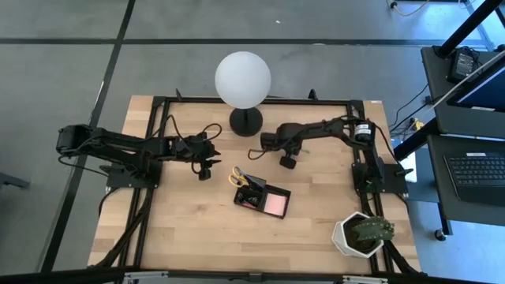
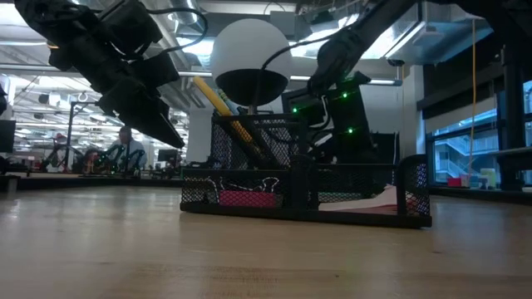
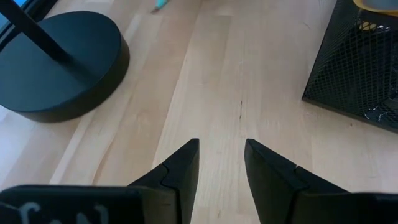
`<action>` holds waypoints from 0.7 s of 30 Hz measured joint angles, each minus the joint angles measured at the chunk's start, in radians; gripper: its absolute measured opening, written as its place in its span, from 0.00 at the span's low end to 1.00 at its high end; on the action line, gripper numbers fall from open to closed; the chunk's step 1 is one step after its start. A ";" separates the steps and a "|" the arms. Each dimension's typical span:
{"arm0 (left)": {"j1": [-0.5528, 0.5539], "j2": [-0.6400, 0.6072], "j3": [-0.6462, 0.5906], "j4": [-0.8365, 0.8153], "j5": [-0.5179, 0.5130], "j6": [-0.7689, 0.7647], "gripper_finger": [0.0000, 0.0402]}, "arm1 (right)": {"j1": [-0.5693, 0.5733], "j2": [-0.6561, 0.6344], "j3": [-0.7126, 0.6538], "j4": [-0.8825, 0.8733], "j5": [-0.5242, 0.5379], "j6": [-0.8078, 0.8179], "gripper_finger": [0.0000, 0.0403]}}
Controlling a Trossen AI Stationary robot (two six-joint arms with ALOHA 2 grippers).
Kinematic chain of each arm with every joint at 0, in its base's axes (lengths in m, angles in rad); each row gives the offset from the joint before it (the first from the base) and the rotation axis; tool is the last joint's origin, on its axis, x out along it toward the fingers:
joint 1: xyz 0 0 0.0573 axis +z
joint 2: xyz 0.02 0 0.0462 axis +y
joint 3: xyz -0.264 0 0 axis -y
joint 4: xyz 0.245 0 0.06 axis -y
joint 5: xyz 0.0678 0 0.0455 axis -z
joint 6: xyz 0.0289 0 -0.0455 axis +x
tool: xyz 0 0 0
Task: Pick and place office supplies into organizer
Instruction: Put the light blue pencil into the black desk organizer
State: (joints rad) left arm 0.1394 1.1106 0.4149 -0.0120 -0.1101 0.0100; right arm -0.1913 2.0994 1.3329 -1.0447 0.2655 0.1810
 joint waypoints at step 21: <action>0.000 0.000 0.000 0.071 0.008 0.325 0.36 | 0.117 -0.084 0.001 0.375 -0.328 -0.089 0.01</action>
State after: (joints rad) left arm 0.1390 1.1108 0.4149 0.0587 -0.1024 0.3351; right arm -0.0742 2.0155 1.3338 -0.6700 -0.0622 0.0918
